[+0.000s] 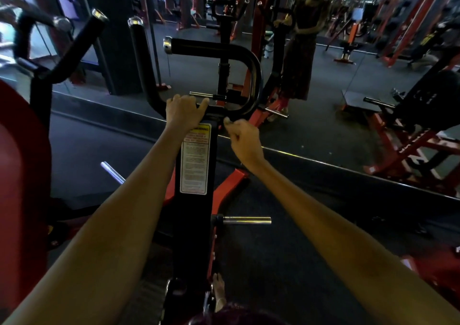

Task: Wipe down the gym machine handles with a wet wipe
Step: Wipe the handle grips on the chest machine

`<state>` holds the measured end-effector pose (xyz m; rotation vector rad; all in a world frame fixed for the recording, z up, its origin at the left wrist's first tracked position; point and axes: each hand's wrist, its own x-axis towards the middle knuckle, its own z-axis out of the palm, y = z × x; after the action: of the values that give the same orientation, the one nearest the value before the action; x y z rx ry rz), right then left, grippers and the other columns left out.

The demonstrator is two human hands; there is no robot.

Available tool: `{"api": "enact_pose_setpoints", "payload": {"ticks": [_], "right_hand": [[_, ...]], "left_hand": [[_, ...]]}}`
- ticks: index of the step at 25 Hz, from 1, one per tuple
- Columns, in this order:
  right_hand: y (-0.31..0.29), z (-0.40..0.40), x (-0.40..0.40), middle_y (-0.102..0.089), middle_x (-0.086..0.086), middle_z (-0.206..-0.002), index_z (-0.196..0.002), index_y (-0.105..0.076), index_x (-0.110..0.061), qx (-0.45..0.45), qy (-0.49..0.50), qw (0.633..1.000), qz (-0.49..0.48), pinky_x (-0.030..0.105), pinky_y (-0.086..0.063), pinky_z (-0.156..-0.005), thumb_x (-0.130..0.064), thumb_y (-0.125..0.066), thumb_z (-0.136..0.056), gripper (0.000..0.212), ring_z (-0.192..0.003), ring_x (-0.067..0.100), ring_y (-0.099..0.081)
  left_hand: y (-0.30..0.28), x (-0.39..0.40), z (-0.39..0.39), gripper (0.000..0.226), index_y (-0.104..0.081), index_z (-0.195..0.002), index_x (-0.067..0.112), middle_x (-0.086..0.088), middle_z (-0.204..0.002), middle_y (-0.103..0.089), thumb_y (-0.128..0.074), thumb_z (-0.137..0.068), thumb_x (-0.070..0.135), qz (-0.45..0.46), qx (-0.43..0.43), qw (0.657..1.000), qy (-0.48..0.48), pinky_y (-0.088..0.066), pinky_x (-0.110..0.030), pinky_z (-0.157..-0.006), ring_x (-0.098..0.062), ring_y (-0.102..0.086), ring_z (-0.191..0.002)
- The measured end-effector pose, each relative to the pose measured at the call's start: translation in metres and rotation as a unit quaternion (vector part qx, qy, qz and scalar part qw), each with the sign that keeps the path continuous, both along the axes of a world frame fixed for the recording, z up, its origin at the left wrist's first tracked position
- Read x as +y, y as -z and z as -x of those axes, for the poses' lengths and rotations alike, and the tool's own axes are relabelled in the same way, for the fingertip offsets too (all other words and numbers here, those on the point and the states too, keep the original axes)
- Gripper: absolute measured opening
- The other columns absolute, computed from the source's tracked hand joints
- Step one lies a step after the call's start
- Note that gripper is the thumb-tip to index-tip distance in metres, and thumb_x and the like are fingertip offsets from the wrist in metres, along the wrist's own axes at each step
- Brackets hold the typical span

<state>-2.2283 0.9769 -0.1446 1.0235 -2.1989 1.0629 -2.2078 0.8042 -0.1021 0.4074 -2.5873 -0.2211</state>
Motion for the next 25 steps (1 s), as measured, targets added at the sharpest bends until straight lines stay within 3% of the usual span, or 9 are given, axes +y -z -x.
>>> {"api": "enact_pose_setpoints", "payload": {"ticks": [3,6,10,16,19,22,25], "right_hand": [[-0.017,0.018,0.020,-0.064,0.015,-0.091,-0.113,-0.062,0.002,0.033,0.049,0.993,0.102,0.021,-0.051,-0.075,0.002,-0.056,-0.085,0.029,-0.081,0.016,-0.059],[-0.067,0.058,0.028,-0.059,0.016,-0.095,-0.109,-0.064,0.001,0.068,0.120,0.984,0.113,0.009,-0.042,-0.069,0.003,-0.052,-0.086,0.025,-0.080,0.014,-0.053],[-0.079,0.086,0.026,-0.058,0.014,-0.090,-0.104,-0.067,0.001,0.056,0.104,0.991,0.067,0.010,-0.044,-0.072,0.004,-0.050,-0.088,0.024,-0.077,0.010,-0.047],[-0.015,0.056,0.026,-0.060,0.016,-0.076,-0.089,-0.068,0.005,0.055,0.094,0.973,0.204,0.007,-0.041,-0.068,0.007,-0.060,-0.080,0.013,-0.069,0.014,-0.052],[0.011,0.031,0.007,-0.055,0.015,-0.072,-0.076,-0.063,0.004,0.014,0.084,0.966,0.243,0.012,-0.040,-0.062,0.010,-0.062,-0.076,0.007,-0.066,0.010,-0.048],[0.025,0.013,-0.018,-0.048,0.010,-0.066,-0.067,-0.052,0.000,-0.041,0.071,0.959,0.271,0.018,-0.035,-0.055,0.004,-0.061,-0.084,0.020,-0.060,0.010,-0.041],[0.027,-0.003,-0.043,-0.052,0.005,-0.063,-0.067,-0.050,-0.005,-0.145,0.061,0.935,0.317,0.026,-0.043,-0.055,-0.005,-0.058,-0.090,0.024,-0.057,0.012,-0.049]], "left_hand": [[-0.001,0.001,0.000,0.058,-0.062,-0.088,0.000,-0.018,-0.091,-0.063,-0.031,-0.099,0.048,0.005,0.011,1.000,-0.004,-0.037,-0.042,-0.090,-0.032,-0.057,-0.093],[-0.001,0.001,0.000,0.056,-0.061,-0.085,0.001,-0.018,-0.088,-0.063,-0.031,-0.099,0.047,0.007,0.013,1.000,-0.003,-0.036,-0.041,-0.091,-0.032,-0.057,-0.092],[0.002,0.000,0.001,0.054,-0.055,-0.076,0.006,-0.013,-0.077,-0.055,-0.031,-0.099,0.048,0.003,0.018,1.000,0.000,-0.037,-0.041,-0.090,-0.030,-0.056,-0.087],[0.006,0.004,0.003,0.053,-0.058,-0.078,0.005,-0.008,-0.075,-0.050,-0.033,-0.098,0.048,-0.004,0.046,0.999,-0.024,-0.035,-0.040,-0.089,-0.027,-0.052,-0.086],[0.006,0.006,0.004,0.053,-0.059,-0.079,0.005,-0.007,-0.075,-0.050,-0.033,-0.098,0.048,-0.010,0.049,0.998,-0.028,-0.034,-0.040,-0.089,-0.026,-0.051,-0.085],[0.004,0.004,0.003,0.054,-0.058,-0.079,0.005,-0.009,-0.076,-0.052,-0.032,-0.098,0.049,-0.010,0.044,0.999,-0.022,-0.035,-0.039,-0.089,-0.026,-0.052,-0.085],[0.004,0.002,0.002,0.056,-0.059,-0.082,0.004,-0.012,-0.080,-0.056,-0.030,-0.098,0.049,-0.005,0.033,0.999,-0.015,-0.036,-0.040,-0.089,-0.028,-0.053,-0.088]]}}
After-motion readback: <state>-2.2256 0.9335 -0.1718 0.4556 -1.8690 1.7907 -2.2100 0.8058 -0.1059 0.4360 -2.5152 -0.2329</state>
